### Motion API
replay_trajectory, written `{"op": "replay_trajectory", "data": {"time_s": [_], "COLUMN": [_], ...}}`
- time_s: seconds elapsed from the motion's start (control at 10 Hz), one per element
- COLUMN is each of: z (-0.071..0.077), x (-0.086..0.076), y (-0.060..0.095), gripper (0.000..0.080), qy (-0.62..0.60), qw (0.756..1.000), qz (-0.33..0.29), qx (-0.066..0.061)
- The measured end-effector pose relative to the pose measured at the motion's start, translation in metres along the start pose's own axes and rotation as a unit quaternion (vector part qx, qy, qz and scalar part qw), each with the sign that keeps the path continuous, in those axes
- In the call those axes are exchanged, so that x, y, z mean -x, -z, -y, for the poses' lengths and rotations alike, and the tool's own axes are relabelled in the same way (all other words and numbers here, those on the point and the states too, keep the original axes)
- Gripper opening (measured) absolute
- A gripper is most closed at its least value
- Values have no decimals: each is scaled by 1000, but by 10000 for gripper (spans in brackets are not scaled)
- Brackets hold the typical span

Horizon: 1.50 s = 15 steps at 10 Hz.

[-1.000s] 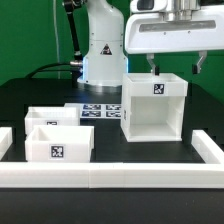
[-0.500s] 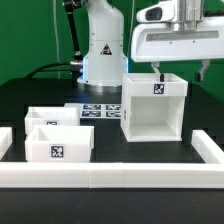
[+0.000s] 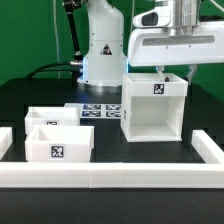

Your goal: Assemble drawer

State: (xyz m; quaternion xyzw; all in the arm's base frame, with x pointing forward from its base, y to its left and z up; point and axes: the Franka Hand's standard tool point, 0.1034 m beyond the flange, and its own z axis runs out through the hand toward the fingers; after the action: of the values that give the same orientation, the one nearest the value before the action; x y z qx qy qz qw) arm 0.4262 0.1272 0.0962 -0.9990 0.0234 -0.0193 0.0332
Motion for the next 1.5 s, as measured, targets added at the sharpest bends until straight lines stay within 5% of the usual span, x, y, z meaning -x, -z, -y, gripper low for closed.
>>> {"op": "replay_trajectory", "data": {"time_s": [0.1, 0.2, 0.3, 0.9, 1.5], "z": [0, 0, 0, 0, -4], "x": [0, 0, 0, 0, -75], "y": [0, 0, 0, 0, -2], "gripper": [249, 77, 37, 37, 38], "qy": [0, 0, 0, 0, 7], "qw": [1000, 1000, 1000, 1000, 1000], "qz": [0, 0, -1, -1, -23], "qx": [0, 0, 0, 0, -11]}}
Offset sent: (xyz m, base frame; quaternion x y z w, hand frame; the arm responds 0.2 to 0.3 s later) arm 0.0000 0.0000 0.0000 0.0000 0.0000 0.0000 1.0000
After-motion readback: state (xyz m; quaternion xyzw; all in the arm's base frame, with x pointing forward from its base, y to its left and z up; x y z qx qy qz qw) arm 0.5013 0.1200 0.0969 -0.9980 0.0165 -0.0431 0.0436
